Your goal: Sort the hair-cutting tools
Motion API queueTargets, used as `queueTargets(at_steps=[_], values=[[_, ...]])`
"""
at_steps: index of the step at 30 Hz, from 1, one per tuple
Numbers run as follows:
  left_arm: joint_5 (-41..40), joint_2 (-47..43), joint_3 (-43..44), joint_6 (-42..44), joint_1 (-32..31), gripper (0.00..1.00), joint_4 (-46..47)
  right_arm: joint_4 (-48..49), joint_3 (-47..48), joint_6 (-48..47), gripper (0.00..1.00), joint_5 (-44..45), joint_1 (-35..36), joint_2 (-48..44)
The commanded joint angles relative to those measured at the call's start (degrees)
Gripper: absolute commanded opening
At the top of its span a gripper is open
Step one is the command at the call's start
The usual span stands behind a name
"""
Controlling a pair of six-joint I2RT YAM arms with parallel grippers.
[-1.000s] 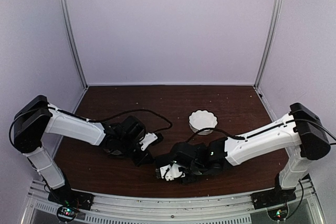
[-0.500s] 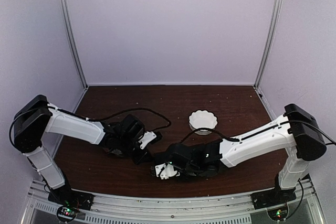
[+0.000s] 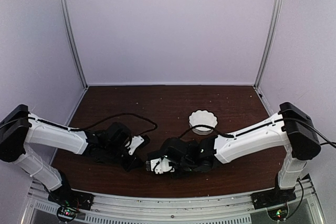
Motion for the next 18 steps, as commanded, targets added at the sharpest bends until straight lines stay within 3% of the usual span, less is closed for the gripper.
queueTargets(at_steps=[1,7,13,18], values=[[4.60,2.58,1.85,-0.68,-2.46,0.00,-0.64,-7.97,0.27,5.50,0.00,1.17,-2.76,3.15],[10.60,5.77,5.27,-0.15,-4.07,0.00,3.69,-8.02,2.21,7.55,0.00,2.49,-2.38,5.66],[9.00,7.82,7.52,1.27,-3.90,0.00,2.58,-11.07,4.44,8.42,0.00,-0.37,-2.17,7.02],[2.93,8.85,10.03,1.68,-1.48,0.00,-2.35,-17.20,4.59,6.92,0.20,-7.95,-2.25,1.79]])
